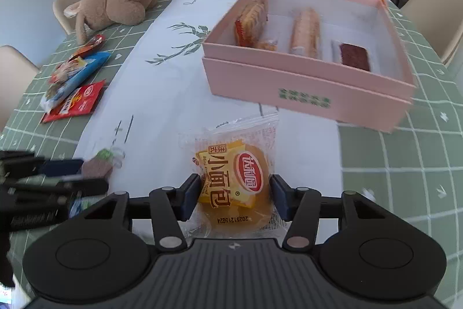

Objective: Organize snacks
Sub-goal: 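Grasp the wrapped round bun with the right gripper and lift it, then drop the lollipop into the pink box with the left gripper while the right drops the bun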

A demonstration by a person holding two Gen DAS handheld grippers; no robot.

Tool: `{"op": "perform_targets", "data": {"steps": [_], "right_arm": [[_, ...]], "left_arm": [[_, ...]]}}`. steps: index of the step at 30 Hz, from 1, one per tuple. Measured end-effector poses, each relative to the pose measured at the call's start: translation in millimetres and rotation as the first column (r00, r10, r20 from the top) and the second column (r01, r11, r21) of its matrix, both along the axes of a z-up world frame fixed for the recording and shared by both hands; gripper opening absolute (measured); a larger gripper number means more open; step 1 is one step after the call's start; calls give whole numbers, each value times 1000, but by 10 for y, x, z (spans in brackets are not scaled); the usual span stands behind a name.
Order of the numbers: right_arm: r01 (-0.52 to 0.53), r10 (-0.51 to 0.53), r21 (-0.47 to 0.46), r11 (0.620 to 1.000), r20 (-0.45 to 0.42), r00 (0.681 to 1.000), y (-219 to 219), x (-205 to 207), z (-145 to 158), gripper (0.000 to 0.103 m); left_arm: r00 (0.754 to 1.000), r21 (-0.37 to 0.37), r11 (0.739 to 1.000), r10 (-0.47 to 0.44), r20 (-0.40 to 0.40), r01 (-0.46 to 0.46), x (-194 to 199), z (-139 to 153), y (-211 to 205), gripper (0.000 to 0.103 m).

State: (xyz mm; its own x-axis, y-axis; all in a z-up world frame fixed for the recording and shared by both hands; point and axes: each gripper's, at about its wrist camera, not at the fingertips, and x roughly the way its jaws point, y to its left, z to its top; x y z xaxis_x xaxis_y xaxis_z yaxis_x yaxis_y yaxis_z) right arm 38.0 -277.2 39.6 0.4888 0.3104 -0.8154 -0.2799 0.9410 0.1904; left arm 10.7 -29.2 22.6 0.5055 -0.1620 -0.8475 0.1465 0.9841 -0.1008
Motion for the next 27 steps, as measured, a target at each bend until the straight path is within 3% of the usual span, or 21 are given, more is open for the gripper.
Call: {"op": "perform_targets", "data": {"steps": [7, 12, 17, 20, 22, 25, 27], "right_arm": [[61, -61, 4, 998, 5, 998, -438, -228, 102, 52], [116, -116, 6, 993, 14, 993, -661, -298, 146, 52], [147, -148, 14, 989, 38, 988, -851, -341, 230, 52], [167, -168, 30, 986, 63, 984, -957, -330, 345, 52], [163, -169, 59, 985, 112, 979, -1025, -295, 534, 52], [129, -154, 119, 984, 236, 959, -1109, -70, 1028, 52], [102, -142, 144, 984, 303, 942, -1126, 145, 1320, 52]], "left_arm": [[996, 49, 995, -84, -15, 85, -1, 2, -55, 41], [995, 25, 994, -101, -26, 102, -38, 17, -79, 40], [991, -14, 991, -136, 20, 136, -66, 213, -228, 40], [988, -120, 983, -134, 70, 142, 51, 544, -289, 40], [977, -168, 970, -151, 153, 176, 215, 929, -374, 40], [942, -193, 952, -176, 287, 237, 582, 1563, -555, 40], [931, -227, 937, -190, 311, 267, 907, 1854, -702, 43]]}}
